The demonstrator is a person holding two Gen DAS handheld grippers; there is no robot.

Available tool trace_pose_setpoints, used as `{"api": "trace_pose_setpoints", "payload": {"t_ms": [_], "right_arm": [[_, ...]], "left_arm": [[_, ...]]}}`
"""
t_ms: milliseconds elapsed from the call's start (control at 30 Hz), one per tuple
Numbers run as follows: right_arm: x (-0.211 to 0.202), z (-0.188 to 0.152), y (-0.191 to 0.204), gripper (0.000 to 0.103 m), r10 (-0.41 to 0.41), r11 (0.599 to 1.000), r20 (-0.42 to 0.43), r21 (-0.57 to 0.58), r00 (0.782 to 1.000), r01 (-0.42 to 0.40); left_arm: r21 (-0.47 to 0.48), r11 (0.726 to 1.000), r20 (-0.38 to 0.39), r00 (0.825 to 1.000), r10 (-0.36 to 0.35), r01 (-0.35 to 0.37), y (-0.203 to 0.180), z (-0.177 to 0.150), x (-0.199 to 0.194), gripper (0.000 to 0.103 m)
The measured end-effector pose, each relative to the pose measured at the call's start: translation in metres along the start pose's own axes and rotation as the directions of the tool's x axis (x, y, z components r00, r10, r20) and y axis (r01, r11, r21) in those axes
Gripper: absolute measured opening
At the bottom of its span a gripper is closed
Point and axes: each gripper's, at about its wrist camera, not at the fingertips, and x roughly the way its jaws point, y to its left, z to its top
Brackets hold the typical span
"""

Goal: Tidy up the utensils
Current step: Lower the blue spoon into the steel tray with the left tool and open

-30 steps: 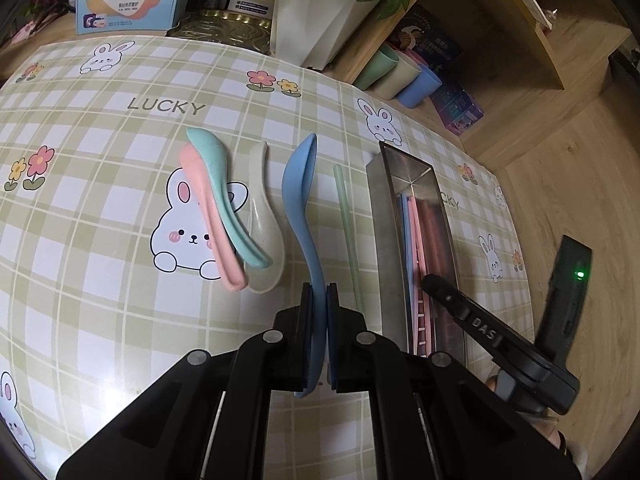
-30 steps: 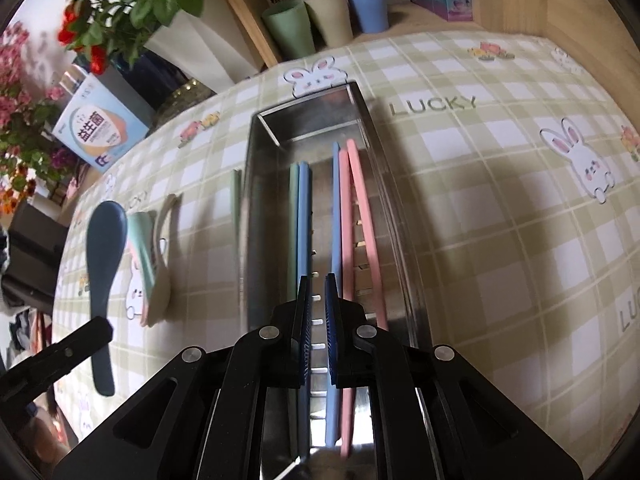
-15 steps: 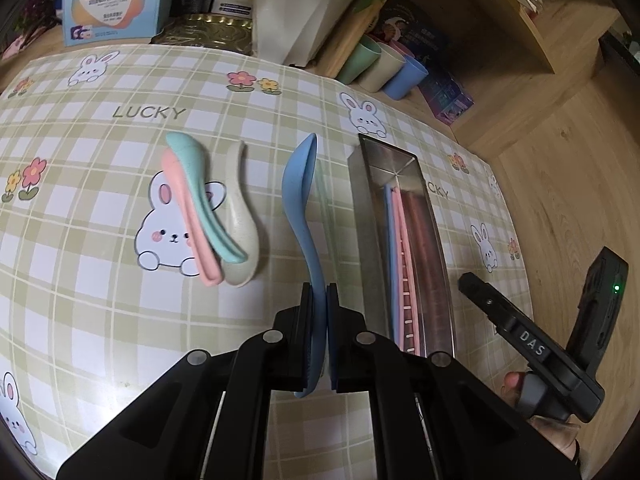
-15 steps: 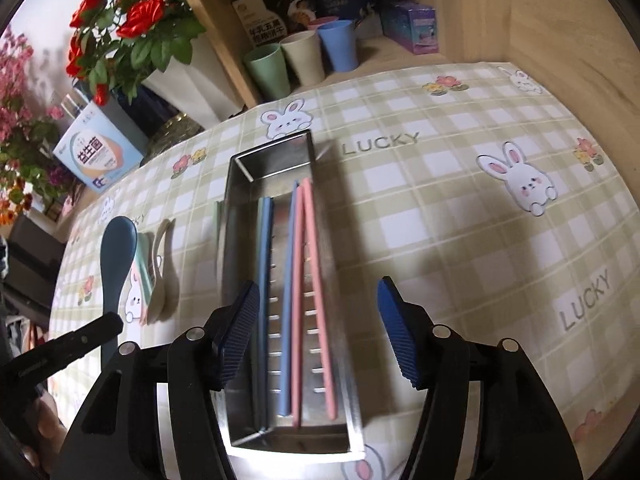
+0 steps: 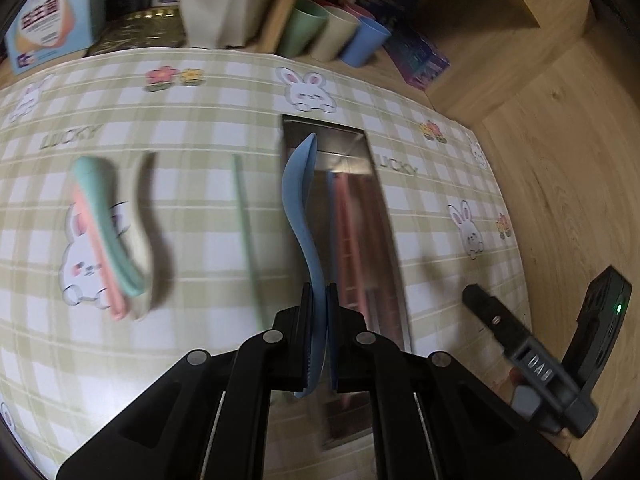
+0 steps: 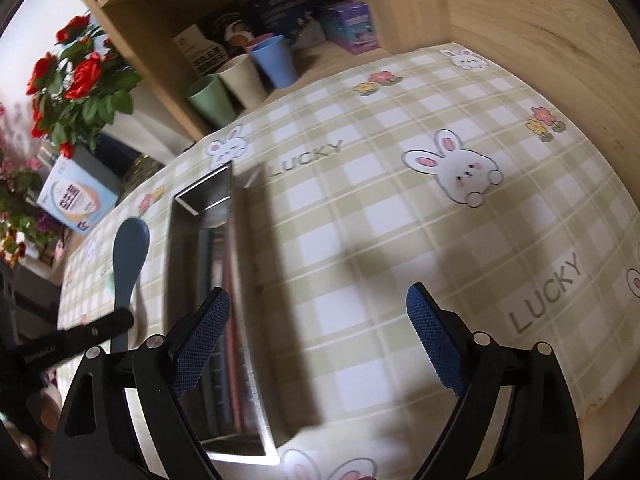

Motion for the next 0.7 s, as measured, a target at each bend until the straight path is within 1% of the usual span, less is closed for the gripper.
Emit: {"api": "trace_pose_setpoints", "payload": {"t_ms": [133, 267, 467, 600, 700], "right_arm": [[-0.003, 0.003, -0.016, 0.087, 0.010, 0.999, 0.016, 0.045, 1.000, -0.011], [-0.004, 0.006, -0.029, 0.087, 0.005, 0.997, 0.024, 0.079, 1.000, -0.007], [-0.003, 0.007, -0.041, 0.087, 0.006, 0.994, 0.028, 0.108, 1.000, -0.009], [-0.002, 0.007, -0.047, 0.087, 0.008, 0.992, 0.030, 0.126, 1.000, -0.012], [-0.001, 0.007, -0.049, 0.087, 0.011, 0.991, 0.029, 0.133, 1.000, -0.015]], "left_arm": [[0.019, 1.000, -0.021, 1.000, -0.001, 0.001, -0.021, 0.016, 0.016, 0.006], [0.025, 0.999, -0.056, 0.998, 0.031, -0.030, -0.032, 0.031, 0.037, 0.006], [0.032, 0.997, -0.125, 0.990, 0.069, -0.066, -0.033, 0.042, 0.063, 0.006], [0.058, 0.994, -0.135, 0.986, 0.095, -0.088, -0.034, 0.047, 0.073, 0.006], [0.102, 0.988, -0.140, 0.982, 0.127, -0.113, -0.038, 0.050, 0.082, 0.006]]}}
